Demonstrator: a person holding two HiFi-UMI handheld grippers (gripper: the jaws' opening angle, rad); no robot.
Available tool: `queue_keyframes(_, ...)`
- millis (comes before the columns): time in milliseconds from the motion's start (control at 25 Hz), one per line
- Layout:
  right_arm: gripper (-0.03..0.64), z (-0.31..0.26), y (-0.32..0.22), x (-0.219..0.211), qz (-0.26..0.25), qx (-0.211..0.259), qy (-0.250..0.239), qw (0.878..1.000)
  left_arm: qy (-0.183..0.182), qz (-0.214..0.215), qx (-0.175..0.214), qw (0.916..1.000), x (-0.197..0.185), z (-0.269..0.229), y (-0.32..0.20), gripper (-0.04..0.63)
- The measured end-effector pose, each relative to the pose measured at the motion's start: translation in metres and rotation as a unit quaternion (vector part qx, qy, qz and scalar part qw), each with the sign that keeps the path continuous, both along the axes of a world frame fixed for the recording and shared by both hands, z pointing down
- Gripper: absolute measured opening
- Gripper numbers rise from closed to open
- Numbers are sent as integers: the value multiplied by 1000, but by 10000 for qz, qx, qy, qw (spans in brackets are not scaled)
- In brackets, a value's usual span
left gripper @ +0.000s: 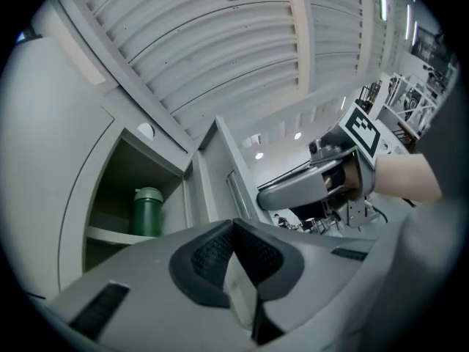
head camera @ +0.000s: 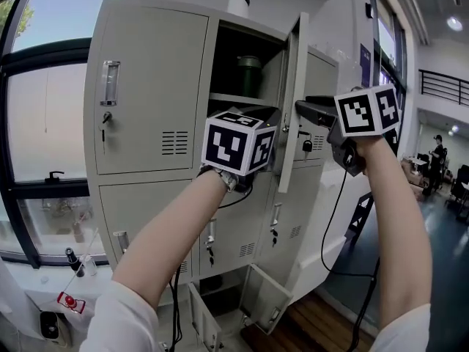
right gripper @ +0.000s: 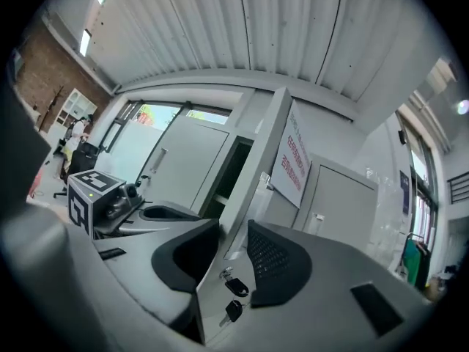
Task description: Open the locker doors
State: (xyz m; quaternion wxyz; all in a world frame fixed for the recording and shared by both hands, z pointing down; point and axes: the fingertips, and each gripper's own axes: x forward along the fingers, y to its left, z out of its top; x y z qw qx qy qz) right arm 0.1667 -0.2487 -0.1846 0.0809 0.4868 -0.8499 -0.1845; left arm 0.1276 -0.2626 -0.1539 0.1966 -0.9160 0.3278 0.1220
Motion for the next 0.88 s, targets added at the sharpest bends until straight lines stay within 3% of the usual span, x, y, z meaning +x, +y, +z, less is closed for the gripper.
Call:
queue_keyframes(160,87,2,8,29,363,97,108,9992,6,249,-35,9997,21,3,7,0)
queue_keyframes(400,49,4,9,83,1107,229,-165,9935,67,523,-218,9984,46,7,3,0)
queue_keyframes(480,2,5,6,103,1508,374,-166,9877,33,597,-245,9979,54,10,2,0)
queue_keyframes(600,2,7,-4,134,2102,584,-234,9756,-74,598,-219,9979,62,14,-1,0)
queue_keyframes(760,2,9,-12,161,2480,849,-532,9636,-149,581,-185,9980,69,19,-6,0)
queue_keyframes(880,2,5,-10,167,2772,1328,-376,9508,-201,569,-120,9981,70,25,-8,0)
